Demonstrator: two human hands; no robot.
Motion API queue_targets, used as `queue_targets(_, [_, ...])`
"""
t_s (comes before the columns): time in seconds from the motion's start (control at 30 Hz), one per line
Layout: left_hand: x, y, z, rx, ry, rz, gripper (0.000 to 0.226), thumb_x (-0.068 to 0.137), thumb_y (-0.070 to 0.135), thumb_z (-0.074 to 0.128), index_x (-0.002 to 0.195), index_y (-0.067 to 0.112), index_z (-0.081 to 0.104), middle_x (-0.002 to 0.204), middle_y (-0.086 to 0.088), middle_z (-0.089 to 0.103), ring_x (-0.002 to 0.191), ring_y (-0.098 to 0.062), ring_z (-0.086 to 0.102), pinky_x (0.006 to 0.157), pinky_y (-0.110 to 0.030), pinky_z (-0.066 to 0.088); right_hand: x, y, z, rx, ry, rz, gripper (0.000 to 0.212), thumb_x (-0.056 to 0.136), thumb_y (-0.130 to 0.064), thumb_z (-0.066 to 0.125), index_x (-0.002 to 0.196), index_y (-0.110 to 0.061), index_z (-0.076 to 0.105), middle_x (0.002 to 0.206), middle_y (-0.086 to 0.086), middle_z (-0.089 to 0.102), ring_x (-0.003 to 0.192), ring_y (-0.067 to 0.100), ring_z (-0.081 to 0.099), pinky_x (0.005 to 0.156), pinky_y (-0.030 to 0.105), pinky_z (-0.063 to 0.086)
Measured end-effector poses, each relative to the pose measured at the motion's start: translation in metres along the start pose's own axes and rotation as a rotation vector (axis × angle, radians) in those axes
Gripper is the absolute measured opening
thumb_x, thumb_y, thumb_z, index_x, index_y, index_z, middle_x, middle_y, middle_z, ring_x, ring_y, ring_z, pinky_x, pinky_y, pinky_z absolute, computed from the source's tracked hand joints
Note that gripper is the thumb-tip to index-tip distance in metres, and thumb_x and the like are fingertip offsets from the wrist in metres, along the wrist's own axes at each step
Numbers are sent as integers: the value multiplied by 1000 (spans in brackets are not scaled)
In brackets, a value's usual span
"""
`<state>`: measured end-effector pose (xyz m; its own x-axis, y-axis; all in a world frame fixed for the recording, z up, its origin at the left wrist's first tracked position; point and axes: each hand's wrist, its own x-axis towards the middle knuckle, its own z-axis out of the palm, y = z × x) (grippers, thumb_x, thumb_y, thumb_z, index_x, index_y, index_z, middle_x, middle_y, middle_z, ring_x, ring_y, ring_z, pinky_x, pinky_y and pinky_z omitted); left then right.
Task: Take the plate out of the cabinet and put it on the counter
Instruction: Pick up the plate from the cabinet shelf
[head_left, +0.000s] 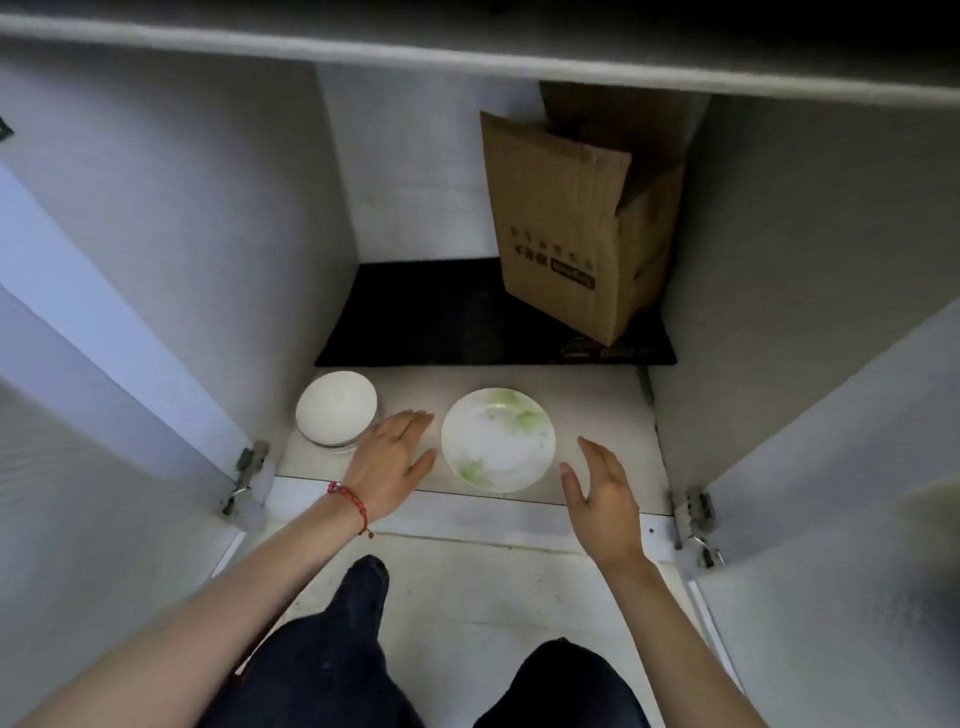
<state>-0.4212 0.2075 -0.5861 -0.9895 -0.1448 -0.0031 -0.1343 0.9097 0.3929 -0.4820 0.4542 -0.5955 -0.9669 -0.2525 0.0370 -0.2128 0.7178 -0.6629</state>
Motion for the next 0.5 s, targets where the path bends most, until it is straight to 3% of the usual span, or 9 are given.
queue_targets(0.27, [21, -34, 55, -65, 55, -25, 65, 81, 45, 29, 121, 0, 53, 123, -22, 59, 113, -35, 56, 99, -46, 42, 33, 40, 54, 93, 6, 34, 44, 93, -30, 46, 134, -12, 43, 136, 9, 48, 123, 25, 48, 99, 39, 45])
queue_targets(0.5, [50, -43, 99, -168, 91, -91, 79, 75, 55, 19, 127, 2, 47, 131, -18, 54, 123, -31, 46, 103, -39, 37, 55, 74, 84, 135, 14, 70, 40, 93, -26, 48, 130, -11, 47, 131, 9, 52, 118, 25, 51, 95, 34, 44])
